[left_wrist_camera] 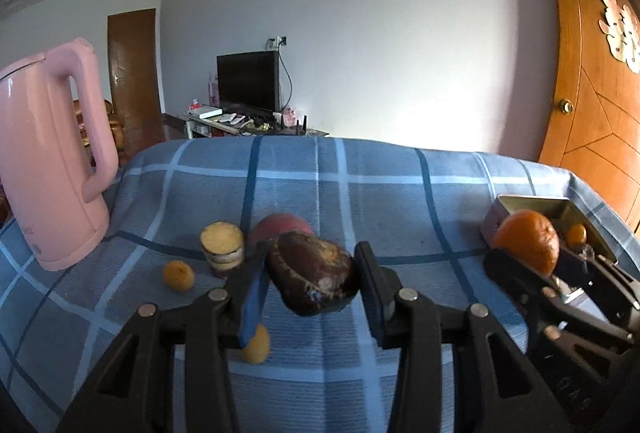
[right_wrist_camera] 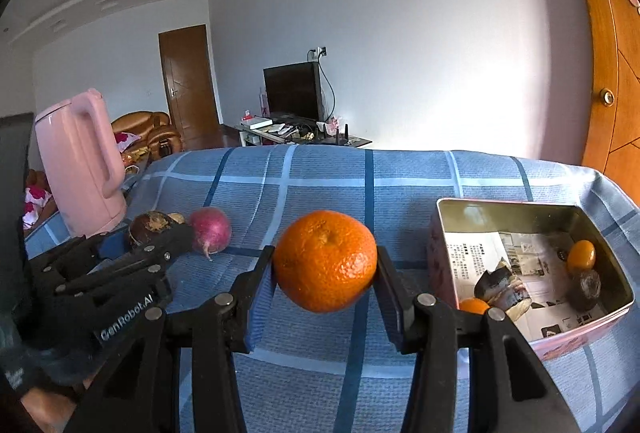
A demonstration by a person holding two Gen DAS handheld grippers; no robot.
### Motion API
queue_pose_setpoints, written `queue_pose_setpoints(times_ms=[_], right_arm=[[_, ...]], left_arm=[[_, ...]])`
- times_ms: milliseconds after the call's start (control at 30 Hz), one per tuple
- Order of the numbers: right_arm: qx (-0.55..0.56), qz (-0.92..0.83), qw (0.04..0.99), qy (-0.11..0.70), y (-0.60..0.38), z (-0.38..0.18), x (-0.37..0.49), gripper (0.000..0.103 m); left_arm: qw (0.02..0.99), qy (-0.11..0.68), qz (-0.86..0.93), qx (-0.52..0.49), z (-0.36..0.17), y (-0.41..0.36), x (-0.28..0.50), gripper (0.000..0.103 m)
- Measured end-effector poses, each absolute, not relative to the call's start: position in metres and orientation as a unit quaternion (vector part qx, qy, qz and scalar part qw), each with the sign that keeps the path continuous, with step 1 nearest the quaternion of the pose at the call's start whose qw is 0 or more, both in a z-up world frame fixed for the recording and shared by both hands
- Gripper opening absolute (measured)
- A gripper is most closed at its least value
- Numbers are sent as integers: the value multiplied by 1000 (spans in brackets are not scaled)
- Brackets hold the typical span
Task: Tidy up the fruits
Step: 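Carry the orange in the right tool while the left tool carries the dark fruit to the tin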
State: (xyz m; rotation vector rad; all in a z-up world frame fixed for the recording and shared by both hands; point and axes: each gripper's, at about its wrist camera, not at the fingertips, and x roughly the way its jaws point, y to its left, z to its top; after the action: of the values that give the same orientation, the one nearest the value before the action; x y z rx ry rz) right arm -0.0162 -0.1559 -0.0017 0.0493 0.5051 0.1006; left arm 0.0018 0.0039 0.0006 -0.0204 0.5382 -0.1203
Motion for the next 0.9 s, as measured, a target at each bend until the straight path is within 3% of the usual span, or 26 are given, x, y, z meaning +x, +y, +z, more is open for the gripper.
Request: queue_pose_setpoints(times_ms=[900], right_arm=[[-10,16,971,237,-211,2,-28,49]], left_arm=[[958,281,-58,0,-2,-55,-6,44]])
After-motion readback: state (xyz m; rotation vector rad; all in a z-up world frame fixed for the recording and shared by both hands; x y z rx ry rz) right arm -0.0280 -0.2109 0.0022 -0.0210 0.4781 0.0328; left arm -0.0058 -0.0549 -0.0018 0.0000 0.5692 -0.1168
